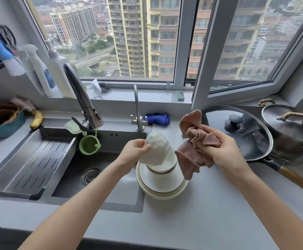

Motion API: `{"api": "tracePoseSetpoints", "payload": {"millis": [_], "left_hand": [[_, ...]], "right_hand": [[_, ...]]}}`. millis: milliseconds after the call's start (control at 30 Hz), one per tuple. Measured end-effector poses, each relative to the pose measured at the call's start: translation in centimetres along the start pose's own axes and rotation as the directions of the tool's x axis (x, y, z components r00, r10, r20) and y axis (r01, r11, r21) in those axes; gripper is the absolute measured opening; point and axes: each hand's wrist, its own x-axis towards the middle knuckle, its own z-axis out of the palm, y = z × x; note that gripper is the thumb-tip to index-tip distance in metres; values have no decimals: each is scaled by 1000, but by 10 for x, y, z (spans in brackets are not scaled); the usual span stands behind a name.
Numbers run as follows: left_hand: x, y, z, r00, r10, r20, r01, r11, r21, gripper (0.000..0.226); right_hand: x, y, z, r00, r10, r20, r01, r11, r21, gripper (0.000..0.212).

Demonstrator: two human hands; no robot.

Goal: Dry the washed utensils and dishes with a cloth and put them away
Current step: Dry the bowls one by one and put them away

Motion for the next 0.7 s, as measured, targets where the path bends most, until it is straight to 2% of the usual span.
{"api": "tracePoseSetpoints", "payload": {"millis": [100,200,300,367,467,500,533,600,633,667,700], "left_hand": [[2,5,-3,998,-66,4,66,985,-158,13],[3,5,1,997,-75,22,78,982,-174,12],[4,7,3,995,-87,42,94,973,-211,14],[2,11,6,996,-63,69,79,962,-260,14],[-4,17,9,998,49,48,-32,952,-304,11],[-7,20,9,995,89,48,-71,953,-295,7],[-9,21,7,989,132,61,-109,950,-291,11],[-12,22,3,981,170,95,-137,950,-280,20],[-13,23,1,977,185,107,-156,959,-237,18],[-14,22,-1,963,251,96,-237,962,-133,17],[-14,19,-2,923,374,86,-378,925,44,18]], "right_hand": [[13,-2,9,999,-20,50,20,1000,-4,38],[28,-1,20,998,-58,36,59,998,-29,42],[42,8,37,983,-182,31,185,963,-197,46],[47,20,54,965,-233,119,260,902,-345,49],[58,45,75,917,-235,324,379,769,-514,39],[65,47,78,932,-187,310,326,807,-492,28],[71,46,78,962,-95,256,196,891,-409,17],[83,42,73,973,165,162,-127,966,-224,18],[87,41,67,942,289,172,-262,951,-163,25],[90,40,62,895,398,204,-384,917,-106,32],[91,37,59,847,470,248,-462,882,-94,40]]}}
